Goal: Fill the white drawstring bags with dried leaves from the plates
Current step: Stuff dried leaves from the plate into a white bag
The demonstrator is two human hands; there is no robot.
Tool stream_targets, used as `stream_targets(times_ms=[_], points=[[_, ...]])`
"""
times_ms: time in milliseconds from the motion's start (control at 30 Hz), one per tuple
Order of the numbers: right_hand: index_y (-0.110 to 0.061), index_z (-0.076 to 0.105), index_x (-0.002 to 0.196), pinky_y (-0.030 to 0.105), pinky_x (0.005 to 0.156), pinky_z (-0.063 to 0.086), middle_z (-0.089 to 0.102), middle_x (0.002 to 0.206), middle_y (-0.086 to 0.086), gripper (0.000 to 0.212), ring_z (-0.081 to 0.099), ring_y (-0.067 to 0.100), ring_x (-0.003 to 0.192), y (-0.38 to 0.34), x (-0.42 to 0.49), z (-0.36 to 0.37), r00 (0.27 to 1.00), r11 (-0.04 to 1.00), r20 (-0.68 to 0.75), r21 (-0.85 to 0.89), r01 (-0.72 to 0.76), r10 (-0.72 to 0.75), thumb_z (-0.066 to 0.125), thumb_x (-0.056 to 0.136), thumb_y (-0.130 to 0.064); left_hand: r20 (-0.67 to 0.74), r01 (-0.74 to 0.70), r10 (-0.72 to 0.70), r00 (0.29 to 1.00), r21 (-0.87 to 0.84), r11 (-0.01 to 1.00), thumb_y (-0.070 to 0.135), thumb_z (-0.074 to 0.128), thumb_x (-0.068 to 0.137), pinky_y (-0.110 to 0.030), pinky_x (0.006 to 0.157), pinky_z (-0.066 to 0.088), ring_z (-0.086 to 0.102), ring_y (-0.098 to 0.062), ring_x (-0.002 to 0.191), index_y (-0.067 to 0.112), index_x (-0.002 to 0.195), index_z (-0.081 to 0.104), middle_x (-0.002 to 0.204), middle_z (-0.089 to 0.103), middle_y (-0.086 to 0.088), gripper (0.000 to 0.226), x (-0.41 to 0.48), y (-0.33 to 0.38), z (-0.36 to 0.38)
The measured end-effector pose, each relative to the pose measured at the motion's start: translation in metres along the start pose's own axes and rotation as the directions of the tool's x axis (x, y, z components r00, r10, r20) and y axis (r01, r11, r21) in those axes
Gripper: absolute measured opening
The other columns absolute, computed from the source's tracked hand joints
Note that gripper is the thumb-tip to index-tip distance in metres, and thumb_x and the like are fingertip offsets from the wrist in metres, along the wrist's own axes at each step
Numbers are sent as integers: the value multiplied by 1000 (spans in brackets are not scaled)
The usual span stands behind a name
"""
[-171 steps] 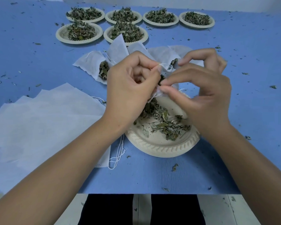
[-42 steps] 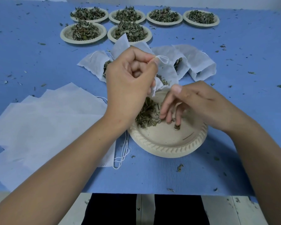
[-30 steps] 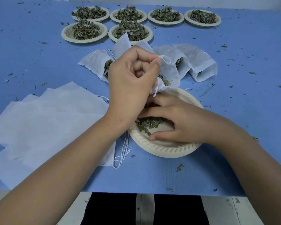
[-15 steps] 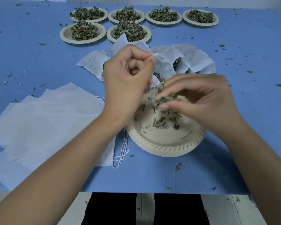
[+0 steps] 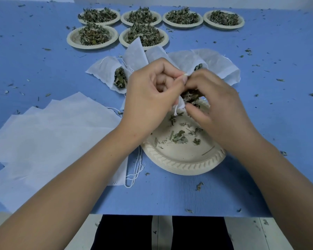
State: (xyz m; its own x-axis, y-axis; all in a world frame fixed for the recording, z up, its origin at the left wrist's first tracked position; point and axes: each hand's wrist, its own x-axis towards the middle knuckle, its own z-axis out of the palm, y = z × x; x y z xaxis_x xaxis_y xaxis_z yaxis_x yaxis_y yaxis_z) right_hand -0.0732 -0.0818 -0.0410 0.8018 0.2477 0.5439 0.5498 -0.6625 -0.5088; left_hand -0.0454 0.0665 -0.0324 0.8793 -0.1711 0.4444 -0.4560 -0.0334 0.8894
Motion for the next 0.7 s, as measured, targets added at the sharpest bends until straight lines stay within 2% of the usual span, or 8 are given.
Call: stream_targets(times_ms=[100,167,300,400,467,533,600,700], points=[[-22,43,100,31,81,50,47,103,-2,39,55,20,94,-5,1,-3,997,982,-71,185,-30,44,69,76,-6,-26,11,-11,1000,-3,1000,3,64,90,-21,44,39,48,-8,40,11,77,62,47,53,8,15,2,-1,-1],[-21,44,94,33,76,53,51,97,3,37,57,21,89,-7,0,-3,988,978,-153,207,-1,34,70,75,-3,-23,12,-12,1000,-12,1000,3,64,90,-18,44,39,48,-7,39,12,77,61,47,54,8,16,1,1,-1],[-2,61,86,37,69,53,61,85,8,11,60,21,80,-7,-5,2,961,999,-273,-16,45,-48,67,79,4,24,9,-8,1000,-43,999,0,64,90,-14,44,39,50,-3,39,8,79,62,48,54,6,14,-1,3,0],[0,69,84,32,71,49,67,82,9,9,61,25,79,-6,-2,5,949,968,-242,-195,156,-201,64,83,7,14,10,-10,1000,-59,998,0,63,90,-14,43,39,49,-3,39,9,78,61,48,54,5,15,-2,4,0],[-2,72,84,24,77,44,69,83,3,8,59,24,88,-4,0,2,952,947,-172,-246,206,-252,65,87,-1,-28,27,-29,999,-71,997,1,63,91,-14,43,39,48,-3,38,10,77,61,46,54,8,17,-1,5,-1],[-7,73,91,31,81,40,68,90,-8,11,52,19,95,-4,1,-4,962,959,-170,-224,173,-213,65,90,-15,-86,42,-49,995,-83,996,2,63,92,-14,43,38,47,-2,37,11,77,60,45,53,9,17,1,6,-2],[-11,73,93,41,85,38,64,95,-15,21,52,16,99,-5,-1,-10,950,969,-243,-198,147,-194,56,94,-23,-138,48,-62,988,-101,994,4,63,92,-14,42,38,45,-1,37,10,78,60,45,52,10,16,3,6,-4],[-15,73,89,41,96,24,68,94,-16,38,54,19,113,-8,-3,-11,957,951,-180,-253,180,-229,39,96,-29,-130,11,-26,991,-119,993,3,63,92,-14,41,38,46,-1,37,10,79,59,46,52,10,15,0,7,-4]])
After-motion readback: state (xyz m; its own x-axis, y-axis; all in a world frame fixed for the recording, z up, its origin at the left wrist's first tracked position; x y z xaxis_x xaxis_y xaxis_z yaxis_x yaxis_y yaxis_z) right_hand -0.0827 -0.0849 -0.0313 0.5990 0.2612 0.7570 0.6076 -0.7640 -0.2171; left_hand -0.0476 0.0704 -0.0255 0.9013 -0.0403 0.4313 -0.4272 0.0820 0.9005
